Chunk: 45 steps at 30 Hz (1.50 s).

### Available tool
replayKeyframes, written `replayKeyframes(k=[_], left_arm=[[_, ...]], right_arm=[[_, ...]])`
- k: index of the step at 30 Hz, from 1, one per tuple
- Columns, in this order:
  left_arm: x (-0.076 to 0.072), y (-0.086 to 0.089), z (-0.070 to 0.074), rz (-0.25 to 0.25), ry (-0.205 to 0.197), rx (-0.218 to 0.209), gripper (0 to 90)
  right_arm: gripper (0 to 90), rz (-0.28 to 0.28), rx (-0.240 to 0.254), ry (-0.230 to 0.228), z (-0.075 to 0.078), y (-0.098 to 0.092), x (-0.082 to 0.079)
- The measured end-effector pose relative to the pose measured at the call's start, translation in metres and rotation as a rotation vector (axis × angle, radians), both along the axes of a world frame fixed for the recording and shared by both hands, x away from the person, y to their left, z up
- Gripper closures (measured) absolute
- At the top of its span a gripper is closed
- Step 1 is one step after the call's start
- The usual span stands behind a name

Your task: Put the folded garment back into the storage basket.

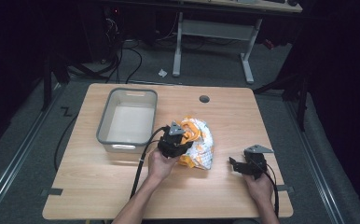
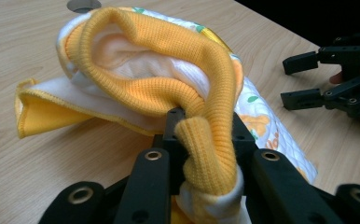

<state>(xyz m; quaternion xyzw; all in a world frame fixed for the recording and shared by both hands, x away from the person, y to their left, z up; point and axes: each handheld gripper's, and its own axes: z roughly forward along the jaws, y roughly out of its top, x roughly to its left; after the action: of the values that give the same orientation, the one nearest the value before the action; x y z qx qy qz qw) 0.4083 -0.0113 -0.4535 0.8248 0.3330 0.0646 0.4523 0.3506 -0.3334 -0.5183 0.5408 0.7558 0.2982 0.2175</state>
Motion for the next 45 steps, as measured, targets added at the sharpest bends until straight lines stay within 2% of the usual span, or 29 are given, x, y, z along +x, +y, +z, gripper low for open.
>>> replayKeyframes(k=[7,12,16,19,28,38,45], left_arm=[[0.001,0.008,0.012,-0.002,-0.016,-0.005,75.5],[0.002,0.016,0.020,-0.004,-0.016,-0.026,75.5],[0.002,0.024,0.031,-0.003,-0.041,-0.028,75.4],[0.002,0.030,0.037,-0.003,-0.045,-0.036,75.4],[0.006,0.049,0.047,-0.009,-0.044,-0.080,75.4],[0.010,0.075,0.055,0.028,-0.045,-0.114,75.4],[0.014,0.088,0.067,0.052,-0.068,-0.108,75.4]], right_arm=[[26.7,0.000,0.000,0.000,0.000,0.000,0.000],[26.7,-0.001,0.000,-0.001,0.000,0.000,0.000],[26.7,0.000,0.000,-0.001,0.000,0.000,0.000],[26.7,-0.001,-0.001,0.000,0.000,0.000,0.000],[26.7,0.002,-0.001,-0.001,0.000,0.000,0.000],[26.7,0.001,-0.001,-0.002,0.000,0.000,0.000],[26.7,0.000,0.000,-0.002,0.000,0.000,0.000]])
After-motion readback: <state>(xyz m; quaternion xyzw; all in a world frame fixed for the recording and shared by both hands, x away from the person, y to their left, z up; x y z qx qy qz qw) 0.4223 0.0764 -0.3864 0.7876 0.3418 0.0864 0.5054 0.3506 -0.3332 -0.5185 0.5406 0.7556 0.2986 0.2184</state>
